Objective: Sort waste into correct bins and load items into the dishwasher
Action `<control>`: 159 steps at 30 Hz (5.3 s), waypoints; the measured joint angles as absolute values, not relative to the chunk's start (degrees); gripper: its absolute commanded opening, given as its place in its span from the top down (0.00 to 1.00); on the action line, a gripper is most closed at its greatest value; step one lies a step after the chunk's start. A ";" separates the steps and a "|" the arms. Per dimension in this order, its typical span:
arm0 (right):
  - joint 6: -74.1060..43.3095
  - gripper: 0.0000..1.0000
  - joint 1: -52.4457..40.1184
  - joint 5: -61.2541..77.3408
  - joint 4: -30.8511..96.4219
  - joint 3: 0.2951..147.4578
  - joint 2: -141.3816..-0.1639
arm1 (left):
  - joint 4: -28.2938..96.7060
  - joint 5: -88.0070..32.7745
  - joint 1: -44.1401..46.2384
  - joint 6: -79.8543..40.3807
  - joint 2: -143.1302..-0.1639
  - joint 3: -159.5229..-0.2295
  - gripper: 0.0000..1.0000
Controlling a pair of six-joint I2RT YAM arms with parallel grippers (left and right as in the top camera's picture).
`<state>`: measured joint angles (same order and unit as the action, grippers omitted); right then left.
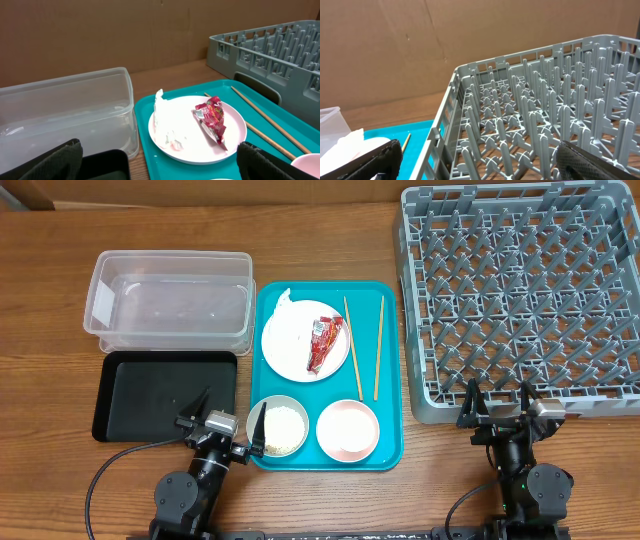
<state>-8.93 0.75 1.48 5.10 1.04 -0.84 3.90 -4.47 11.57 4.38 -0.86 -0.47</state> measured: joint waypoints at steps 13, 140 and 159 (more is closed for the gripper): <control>-8.97 0.00 0.75 1.50 5.10 1.04 -0.84 | 3.90 -4.47 11.57 4.40 -0.86 -0.47 0.00; -12.51 0.41 -24.01 50.02 25.54 63.88 -57.04 | 60.40 -85.19 16.32 -2.04 -86.41 -82.43 0.91; -17.89 0.45 -9.30 12.32 54.70 64.42 -48.93 | 69.21 -51.64 15.29 -4.29 -86.43 -82.43 0.00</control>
<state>-17.89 -9.30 12.32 54.70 64.42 -48.93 69.21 -51.64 15.29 -4.29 -86.43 -82.43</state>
